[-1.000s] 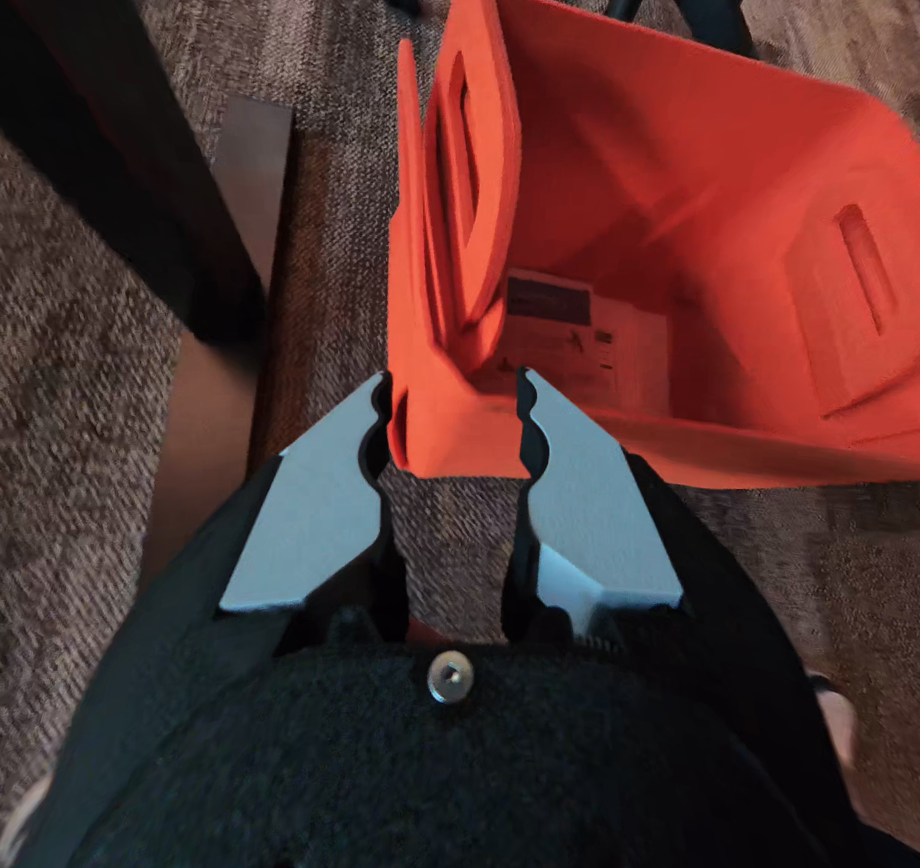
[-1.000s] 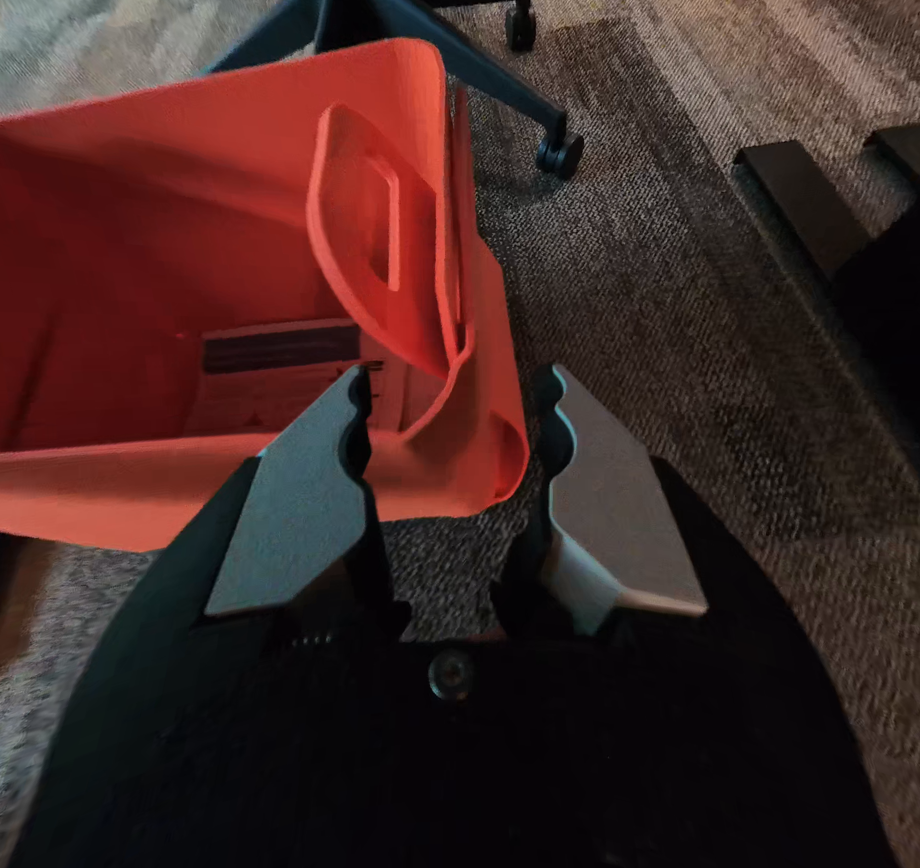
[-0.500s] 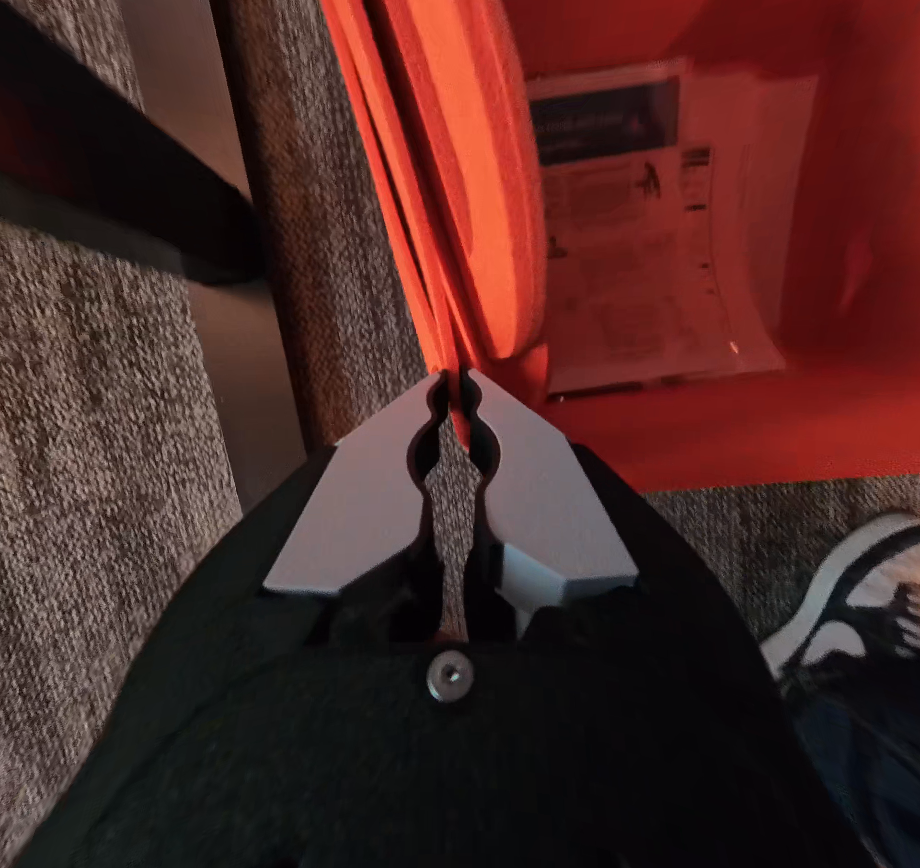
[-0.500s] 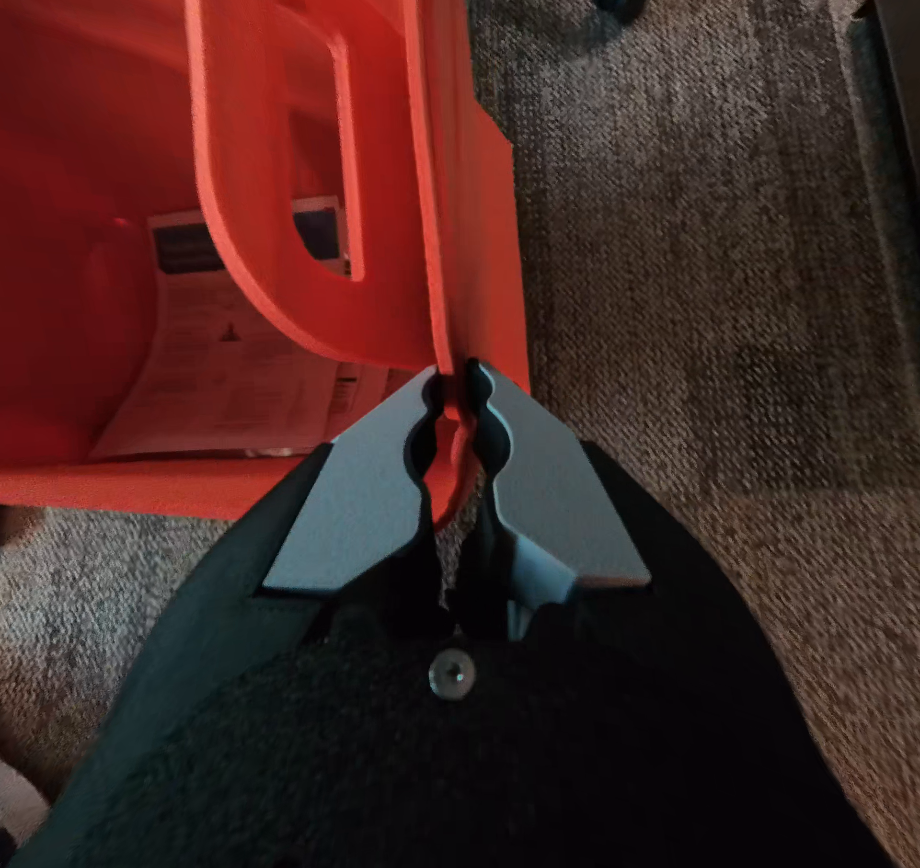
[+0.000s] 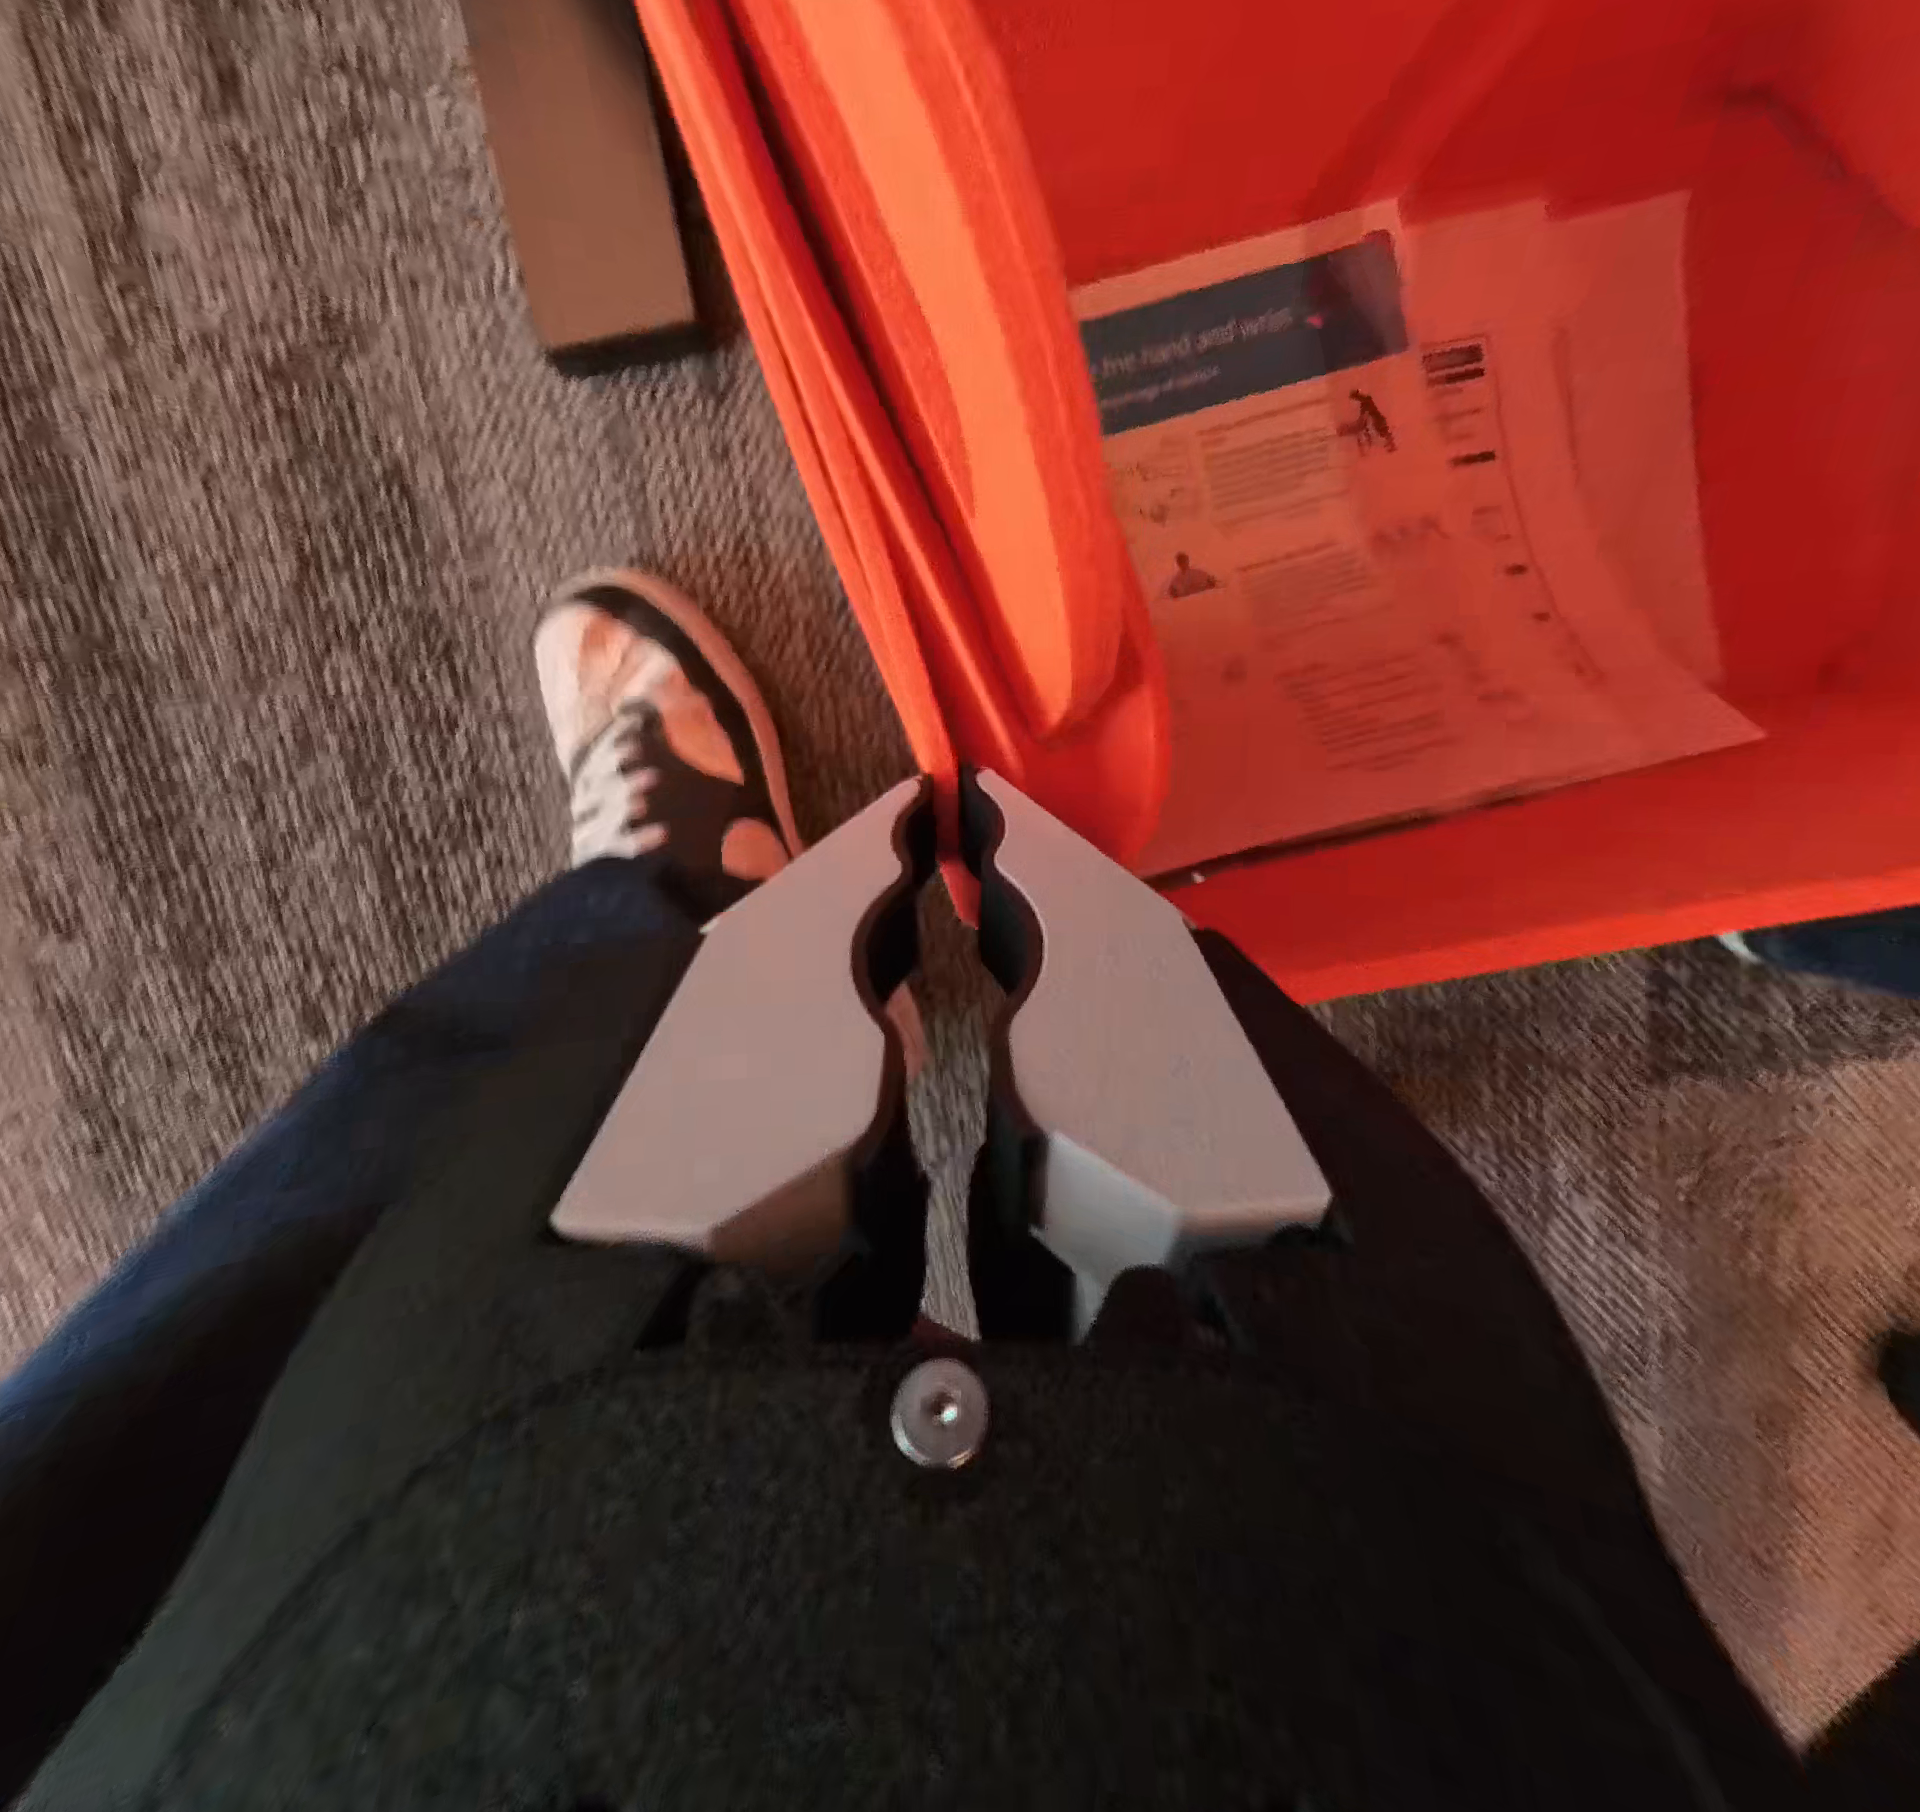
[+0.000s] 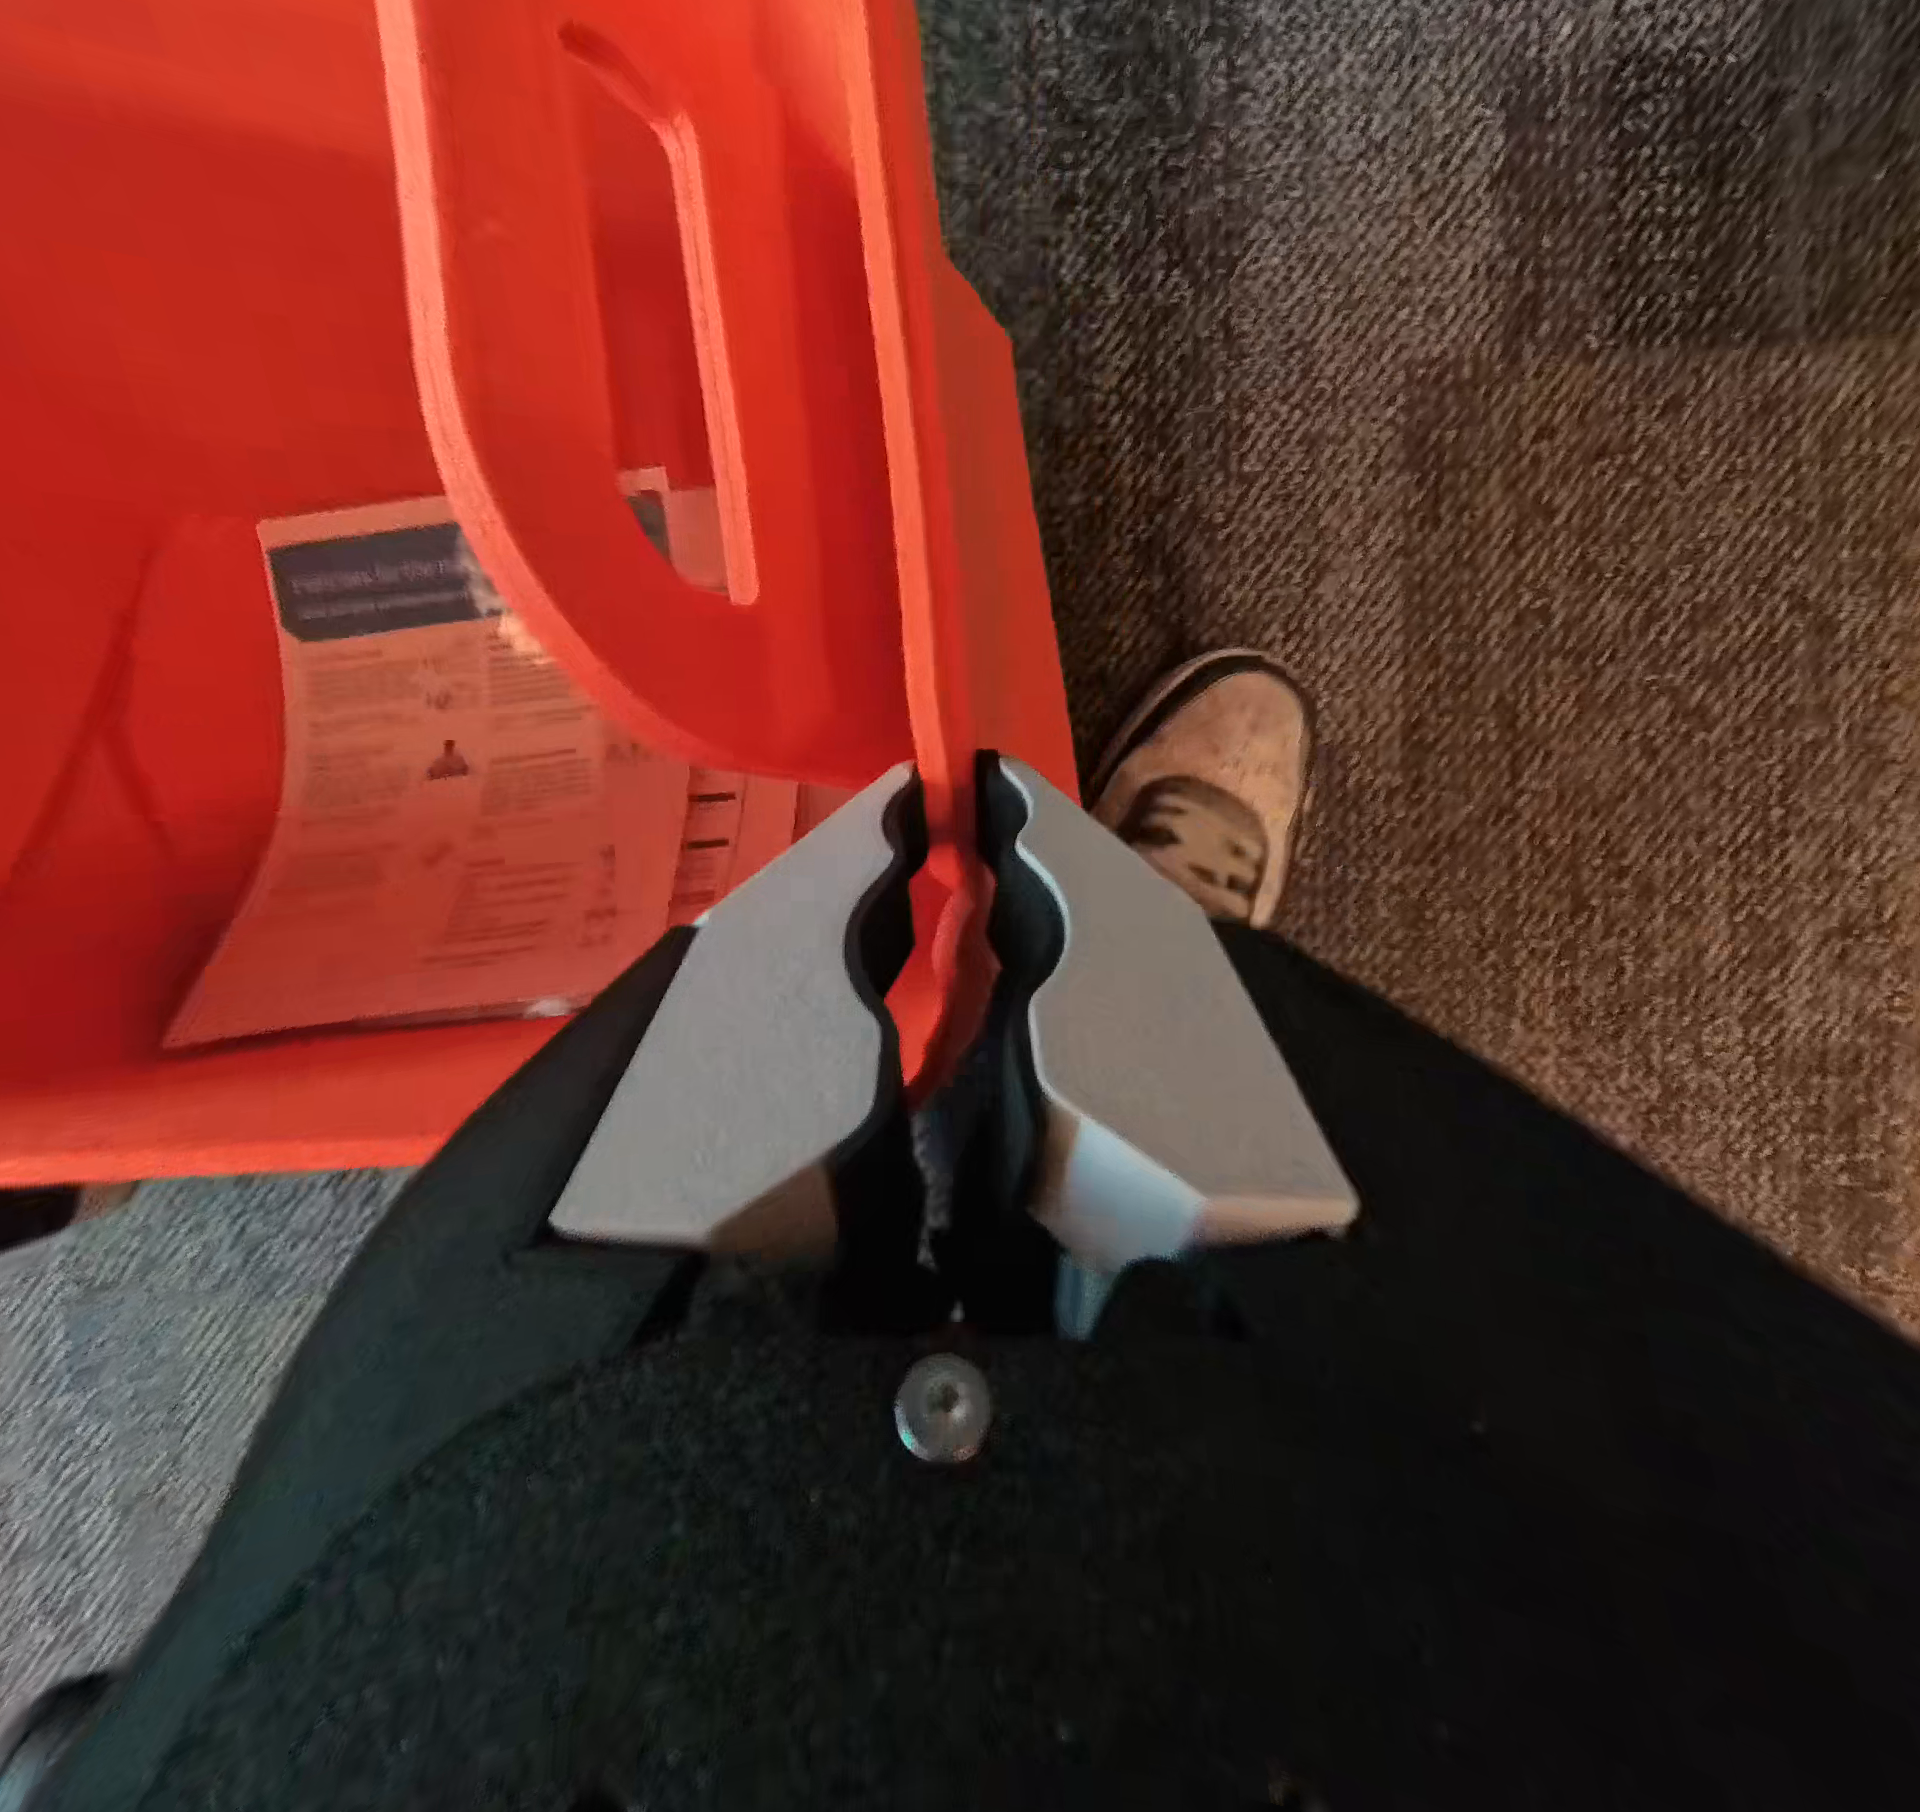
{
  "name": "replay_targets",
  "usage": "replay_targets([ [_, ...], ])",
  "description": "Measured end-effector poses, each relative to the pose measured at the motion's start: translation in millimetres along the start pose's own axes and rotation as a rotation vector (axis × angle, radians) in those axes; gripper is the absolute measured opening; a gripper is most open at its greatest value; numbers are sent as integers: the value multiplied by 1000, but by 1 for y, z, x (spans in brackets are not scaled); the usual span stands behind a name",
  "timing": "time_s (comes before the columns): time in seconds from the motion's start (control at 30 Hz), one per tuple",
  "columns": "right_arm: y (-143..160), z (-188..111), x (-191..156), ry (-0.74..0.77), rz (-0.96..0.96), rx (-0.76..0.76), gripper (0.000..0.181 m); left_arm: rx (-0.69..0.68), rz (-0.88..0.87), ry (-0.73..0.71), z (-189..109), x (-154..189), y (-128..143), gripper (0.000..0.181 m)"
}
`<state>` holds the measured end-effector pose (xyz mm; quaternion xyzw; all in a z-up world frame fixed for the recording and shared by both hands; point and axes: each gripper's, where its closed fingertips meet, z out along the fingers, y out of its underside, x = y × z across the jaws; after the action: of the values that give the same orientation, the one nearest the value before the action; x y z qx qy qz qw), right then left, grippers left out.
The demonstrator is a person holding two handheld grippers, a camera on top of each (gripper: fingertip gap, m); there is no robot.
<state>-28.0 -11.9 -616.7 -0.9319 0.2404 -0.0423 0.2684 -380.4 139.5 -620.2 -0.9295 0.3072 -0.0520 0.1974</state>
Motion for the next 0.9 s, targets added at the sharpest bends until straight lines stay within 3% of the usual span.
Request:
replay_targets([
  [0.2, 2, -83, -74, -59, -204, -20, 6, 9, -64, -51, -100, -46, 46, 2],
  [0.3, -3, -157, -107, -111, -280, 30, 6, 77, -54, -55, -178, -62, 62, 2],
  [0.47, -4, -302, -133, -169, -283, 127, 7, 268, 2, -58, -330, -59, 83, 2],
  [0.6, -3, -428, -121, -187, -289, 287, 6, 458, -2, -35, -440, -43, 92, 2],
  [0.73, -21, -546, -91, -172, -155, 531, 6, 644, 42, -23, -522, -9, 93, 2],
  [0.9, -89, -627, -81, -136, -223, 691, 6, 858, 101, -6, -593, 16, 37, 2],
])
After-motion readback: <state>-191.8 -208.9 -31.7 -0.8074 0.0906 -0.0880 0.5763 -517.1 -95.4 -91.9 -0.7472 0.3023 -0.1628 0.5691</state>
